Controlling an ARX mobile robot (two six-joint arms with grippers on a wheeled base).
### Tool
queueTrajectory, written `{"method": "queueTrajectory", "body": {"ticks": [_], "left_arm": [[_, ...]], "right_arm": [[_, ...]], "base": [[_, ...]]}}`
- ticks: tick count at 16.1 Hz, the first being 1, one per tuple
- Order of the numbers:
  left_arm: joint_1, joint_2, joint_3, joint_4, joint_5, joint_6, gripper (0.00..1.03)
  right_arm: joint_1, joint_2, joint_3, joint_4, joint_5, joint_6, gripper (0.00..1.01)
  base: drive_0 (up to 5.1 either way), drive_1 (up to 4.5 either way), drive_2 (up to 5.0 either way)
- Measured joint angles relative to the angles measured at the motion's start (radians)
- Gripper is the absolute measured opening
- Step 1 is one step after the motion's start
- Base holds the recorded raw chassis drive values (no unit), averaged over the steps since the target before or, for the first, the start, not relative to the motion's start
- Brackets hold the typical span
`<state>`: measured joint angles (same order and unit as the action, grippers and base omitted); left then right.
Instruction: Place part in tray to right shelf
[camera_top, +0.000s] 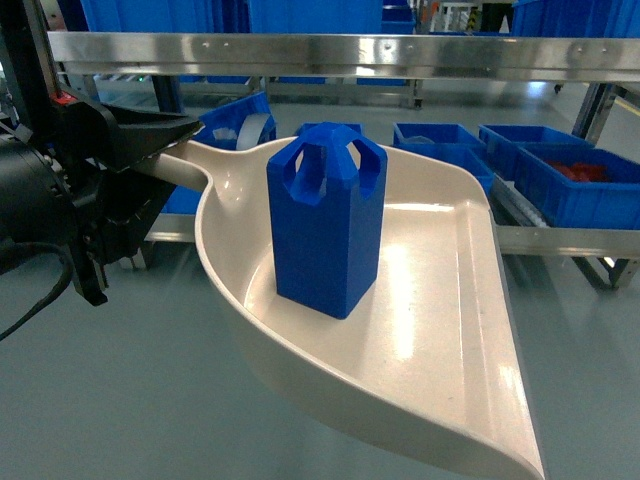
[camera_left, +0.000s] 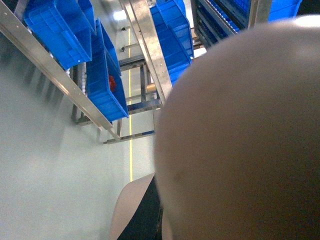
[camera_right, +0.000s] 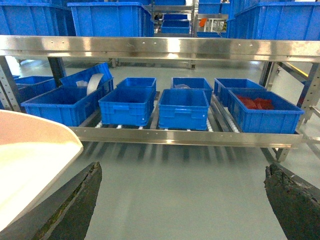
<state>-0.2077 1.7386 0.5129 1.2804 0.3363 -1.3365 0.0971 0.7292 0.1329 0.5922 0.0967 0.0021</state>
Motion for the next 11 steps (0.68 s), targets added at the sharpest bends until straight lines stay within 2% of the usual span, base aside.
{"method": "queueTrajectory", "body": {"ticks": [11], "left_arm": [[0.0,0.0,0.0,-0.001,0.0,0.0,0.16]], "right_arm": [[0.0,0.0,0.0,0.0,0.0,0.0,0.98]], "base": [[0.0,0.0,0.0]]}}
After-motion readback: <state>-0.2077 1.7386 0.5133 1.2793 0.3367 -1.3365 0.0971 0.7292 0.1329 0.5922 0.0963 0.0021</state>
